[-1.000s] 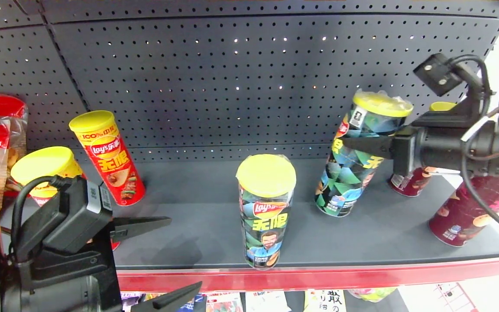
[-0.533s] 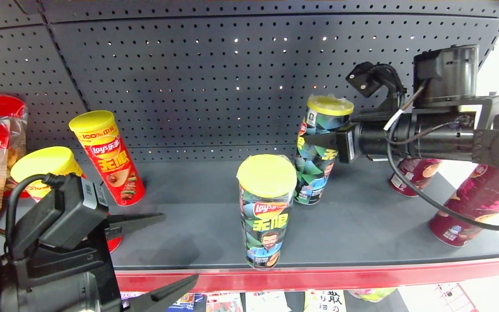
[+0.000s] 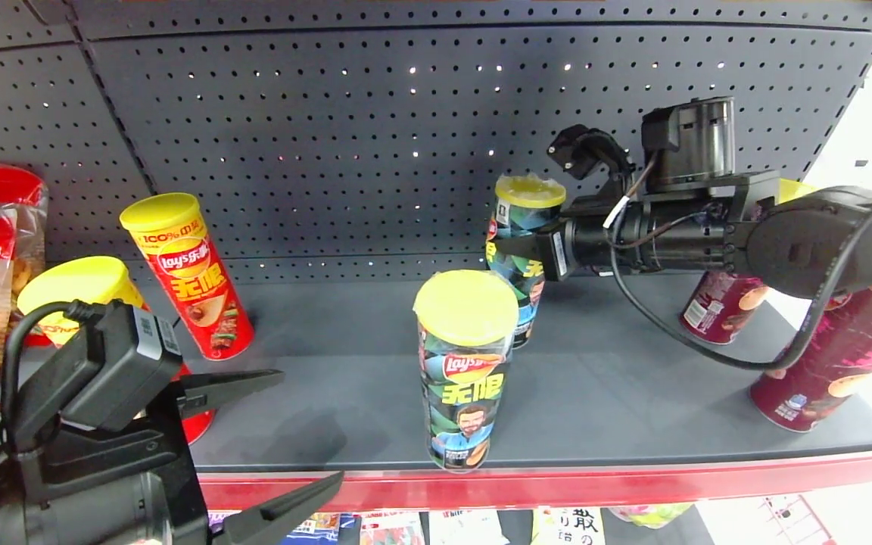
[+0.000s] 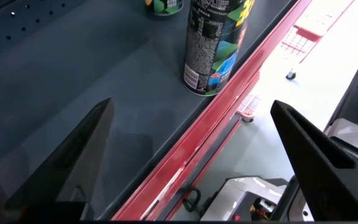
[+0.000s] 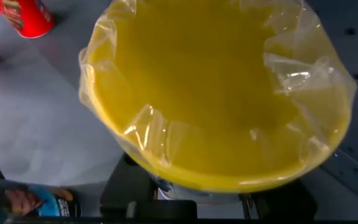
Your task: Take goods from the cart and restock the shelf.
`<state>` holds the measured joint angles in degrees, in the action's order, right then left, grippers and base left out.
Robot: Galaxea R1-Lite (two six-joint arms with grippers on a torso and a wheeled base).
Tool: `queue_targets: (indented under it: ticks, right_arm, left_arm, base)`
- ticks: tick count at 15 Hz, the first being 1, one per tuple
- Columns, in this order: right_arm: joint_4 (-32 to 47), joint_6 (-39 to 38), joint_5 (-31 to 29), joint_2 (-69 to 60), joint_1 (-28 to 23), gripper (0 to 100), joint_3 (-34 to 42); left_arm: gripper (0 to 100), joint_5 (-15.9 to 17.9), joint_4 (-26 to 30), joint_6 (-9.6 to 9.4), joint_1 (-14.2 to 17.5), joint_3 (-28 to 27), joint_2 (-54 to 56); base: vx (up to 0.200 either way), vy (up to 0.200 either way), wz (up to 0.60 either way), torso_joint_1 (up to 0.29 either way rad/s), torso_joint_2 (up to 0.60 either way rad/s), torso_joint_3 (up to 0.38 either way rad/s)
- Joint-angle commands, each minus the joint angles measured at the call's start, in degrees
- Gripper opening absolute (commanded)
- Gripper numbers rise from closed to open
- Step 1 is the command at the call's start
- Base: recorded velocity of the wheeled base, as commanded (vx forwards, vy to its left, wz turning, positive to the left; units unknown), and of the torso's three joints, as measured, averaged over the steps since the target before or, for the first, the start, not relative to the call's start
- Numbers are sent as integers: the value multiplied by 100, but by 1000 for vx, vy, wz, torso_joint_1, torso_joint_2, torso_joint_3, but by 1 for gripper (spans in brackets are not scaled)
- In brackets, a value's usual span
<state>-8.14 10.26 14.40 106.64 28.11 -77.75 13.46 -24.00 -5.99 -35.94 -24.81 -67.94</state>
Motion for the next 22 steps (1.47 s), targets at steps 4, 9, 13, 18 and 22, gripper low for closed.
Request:
queue_targets:
  ticks: [4, 9, 13, 18, 22]
  right_arm:
    - [-3, -7, 2, 269, 195, 0, -337]
    - [-3, -7, 2, 348, 203, 0, -381]
    - [-12, -7, 10, 419, 203, 0, -381]
    - [-56, -51, 2, 489, 203, 0, -531]
    - [-126, -51, 2, 507, 212, 0, -469]
  left_arm:
    - [100, -10, 1, 27, -1, 11, 0]
    - [100, -10, 1, 36, 8, 20, -9]
    - [100, -10, 1, 36, -1, 20, -9]
    - [100, -10, 1, 36, -1, 20, -18]
    - [100, -1, 1, 36, -1, 29, -26]
  base:
    - [0, 0, 0, 0, 0, 0]
    - [0, 0, 0, 0, 0, 0]
    - [0, 0, 0, 0, 0, 0]
    - [0, 0, 0, 0, 0, 0]
    - [0, 0, 0, 0, 0, 0]
